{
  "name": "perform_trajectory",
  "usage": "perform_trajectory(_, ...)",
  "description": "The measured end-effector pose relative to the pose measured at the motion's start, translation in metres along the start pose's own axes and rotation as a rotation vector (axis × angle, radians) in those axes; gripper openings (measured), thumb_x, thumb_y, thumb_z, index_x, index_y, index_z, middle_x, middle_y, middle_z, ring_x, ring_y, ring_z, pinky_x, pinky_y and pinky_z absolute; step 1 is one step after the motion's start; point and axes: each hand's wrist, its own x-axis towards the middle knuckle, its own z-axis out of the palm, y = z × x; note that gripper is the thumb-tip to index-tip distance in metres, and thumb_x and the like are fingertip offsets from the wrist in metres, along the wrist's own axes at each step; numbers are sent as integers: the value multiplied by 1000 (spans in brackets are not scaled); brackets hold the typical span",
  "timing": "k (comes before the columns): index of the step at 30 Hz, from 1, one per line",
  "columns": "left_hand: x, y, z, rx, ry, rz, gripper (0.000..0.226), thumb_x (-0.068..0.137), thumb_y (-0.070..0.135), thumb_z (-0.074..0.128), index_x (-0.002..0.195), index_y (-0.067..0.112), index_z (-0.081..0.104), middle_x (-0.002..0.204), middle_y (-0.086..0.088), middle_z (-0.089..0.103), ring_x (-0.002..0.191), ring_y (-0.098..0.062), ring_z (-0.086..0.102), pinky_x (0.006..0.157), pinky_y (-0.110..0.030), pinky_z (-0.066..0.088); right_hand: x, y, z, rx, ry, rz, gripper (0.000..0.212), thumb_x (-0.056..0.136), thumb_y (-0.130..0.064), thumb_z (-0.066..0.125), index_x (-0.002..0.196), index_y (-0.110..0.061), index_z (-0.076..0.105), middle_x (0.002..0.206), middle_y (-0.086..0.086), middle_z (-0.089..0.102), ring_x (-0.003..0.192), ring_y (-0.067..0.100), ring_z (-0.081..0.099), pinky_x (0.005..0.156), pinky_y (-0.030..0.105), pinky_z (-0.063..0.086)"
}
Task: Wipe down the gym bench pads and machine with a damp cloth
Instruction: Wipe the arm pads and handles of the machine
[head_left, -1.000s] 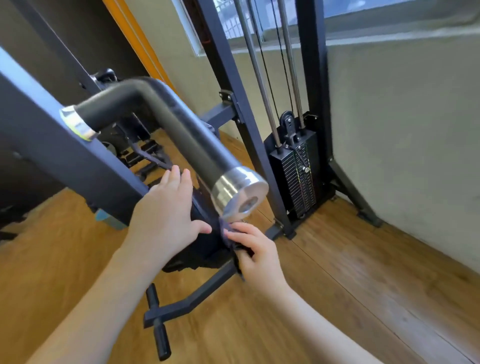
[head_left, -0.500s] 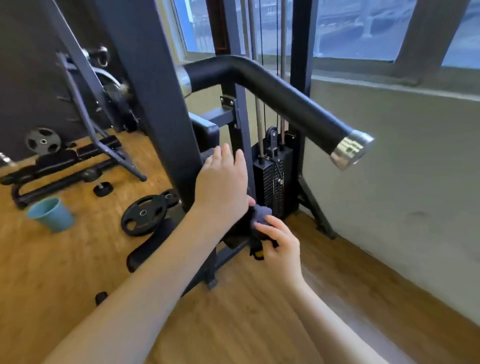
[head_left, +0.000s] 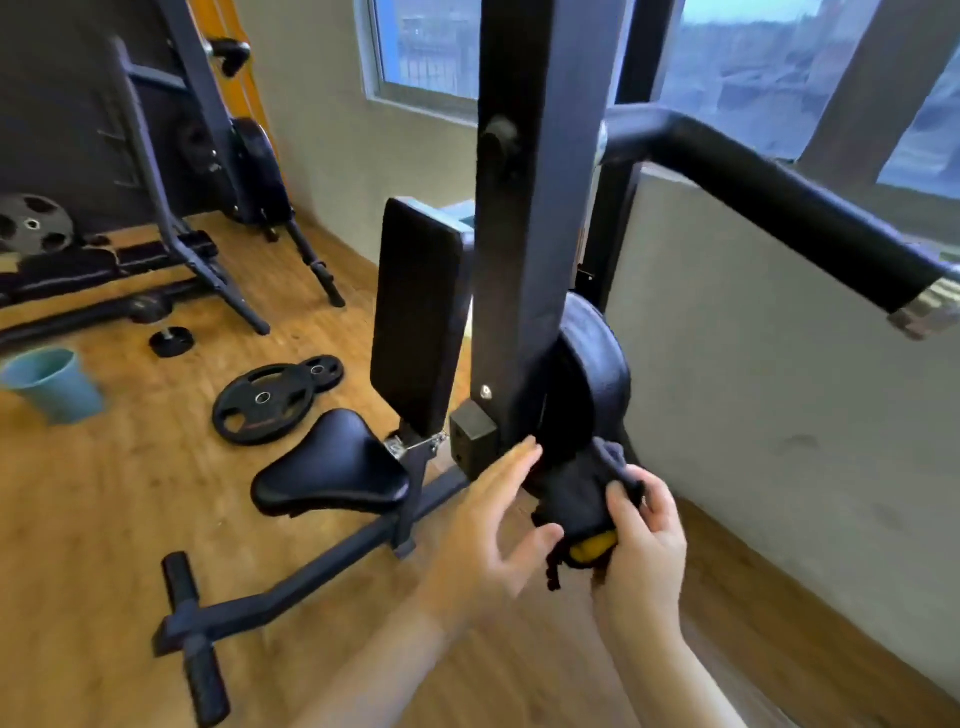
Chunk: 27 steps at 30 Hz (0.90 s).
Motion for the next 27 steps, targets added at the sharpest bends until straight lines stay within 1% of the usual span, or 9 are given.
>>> perform_trajectory(3,-23,-2,-11,-657,41,-467,56,78,36,71,127,19,53,124,-2,64,117,-14,59,96,-30,49,-35,18,20,-164,-179,28,28,91,-5,54,79,-29,65,86,2,67,87,20,64,77,35,52)
perform_trajectory(6,-30,-13,-24,-692,311,-695,40,77,28,74,112,14,62,102,-6,72,98,-21,67,88,-39,54,-40,39,44,-320,-340,74,20,94,-5,50,88,-19,63,86,5,67,87,19,64,75,28,52)
perform_trajectory(8,-36,-24,-36,-529,463,-648,26,86,18,68,111,20,61,105,-3,70,100,-15,66,89,-35,54,-37,48,59,-410,-403,25,15,94,-3,50,87,-14,59,82,6,64,79,13,62,65,17,49)
perform_trajectory(11,-51,-38,-59,-412,596,-608,25,89,9,62,109,24,61,106,0,68,101,-11,64,88,-30,54,-45,66,79,-425,-551,149,18,95,-7,49,98,-21,60,93,-3,66,82,-2,62,66,12,49)
perform_trajectory(15,-80,-67,-95,-549,856,-720,39,90,6,61,128,17,56,119,-3,65,111,-17,61,95,-39,51,-58,102,121,-535,-792,230,25,91,-12,58,104,-33,54,106,-11,62,100,1,58,81,16,49)
perform_trajectory(19,-109,-95,-146,-637,1042,-772,42,91,6,59,130,20,53,119,-1,64,110,-18,60,96,-42,50,-76,133,186,-613,-959,243,32,86,-3,61,108,-26,54,100,-14,60,92,-4,56,70,5,45)
perform_trajectory(22,-130,-124,-200,-638,1103,-791,32,91,10,60,123,15,60,112,-5,68,103,-21,65,90,-41,53,-99,170,244,-721,-1006,221,36,86,-8,62,121,-12,56,109,-1,64,102,10,59,75,11,47)
perform_trajectory(25,-152,-151,-263,-582,1104,-812,24,92,12,60,115,16,63,109,-9,69,99,-24,66,82,-42,56,-130,204,303,-752,-971,249,42,88,-11,60,128,-11,51,119,3,61,111,17,57,83,21,49)
perform_trajectory(27,-169,-167,-312,-550,1104,-809,16,91,15,61,107,17,64,107,-10,69,98,-25,66,86,-47,55,-155,223,348,-729,-947,251,39,89,-11,59,127,-13,50,119,0,59,109,15,56,79,16,47)
